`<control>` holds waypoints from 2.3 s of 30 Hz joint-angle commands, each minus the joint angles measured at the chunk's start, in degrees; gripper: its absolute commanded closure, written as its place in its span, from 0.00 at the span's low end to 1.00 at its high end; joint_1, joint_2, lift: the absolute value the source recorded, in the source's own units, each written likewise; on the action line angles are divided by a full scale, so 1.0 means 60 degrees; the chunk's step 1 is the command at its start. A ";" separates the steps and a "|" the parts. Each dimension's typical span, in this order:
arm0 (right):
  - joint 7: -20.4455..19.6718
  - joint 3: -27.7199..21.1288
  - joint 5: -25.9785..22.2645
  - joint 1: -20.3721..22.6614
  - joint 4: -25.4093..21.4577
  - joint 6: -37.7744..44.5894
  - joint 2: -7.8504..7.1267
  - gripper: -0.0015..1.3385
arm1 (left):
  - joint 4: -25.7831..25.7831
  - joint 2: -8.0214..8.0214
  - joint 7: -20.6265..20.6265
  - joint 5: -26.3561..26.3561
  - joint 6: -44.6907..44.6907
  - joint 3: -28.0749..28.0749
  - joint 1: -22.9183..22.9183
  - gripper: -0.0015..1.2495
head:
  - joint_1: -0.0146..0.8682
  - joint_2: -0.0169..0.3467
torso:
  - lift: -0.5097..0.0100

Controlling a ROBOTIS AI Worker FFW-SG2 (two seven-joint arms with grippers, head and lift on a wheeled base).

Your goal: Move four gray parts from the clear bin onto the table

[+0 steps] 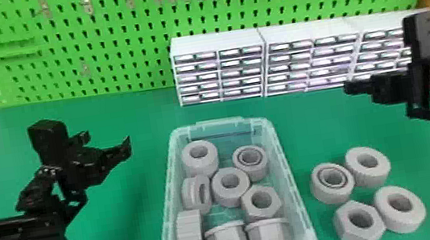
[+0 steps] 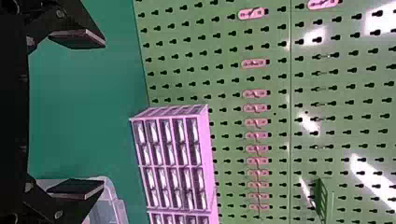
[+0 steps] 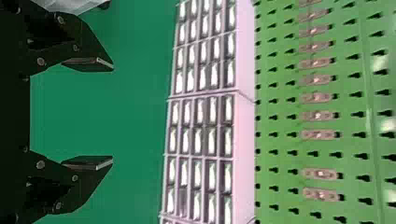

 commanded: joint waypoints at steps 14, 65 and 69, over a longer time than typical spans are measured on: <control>-0.0905 -0.0698 -0.2276 0.1351 0.0417 -0.3693 0.0216 0.39 | -0.0352 -0.0015 0.0029 0.0109 -0.0014 -0.0179 -0.0322 0.17 | 0.78 0.14 | 0.89; -0.0890 -0.0786 -0.2276 0.2230 -0.0754 -0.4323 0.0392 0.39 | -0.1832 0.0029 0.1274 0.0431 0.0161 -0.0385 -0.0220 0.17 | 0.78 0.14 | 0.89; -0.0890 -0.0698 -0.2305 0.2186 -0.0798 -0.4323 0.0362 0.39 | -0.1832 0.0029 0.1274 0.0446 0.0161 -0.0443 -0.0249 0.17 | 0.78 0.14 | 0.89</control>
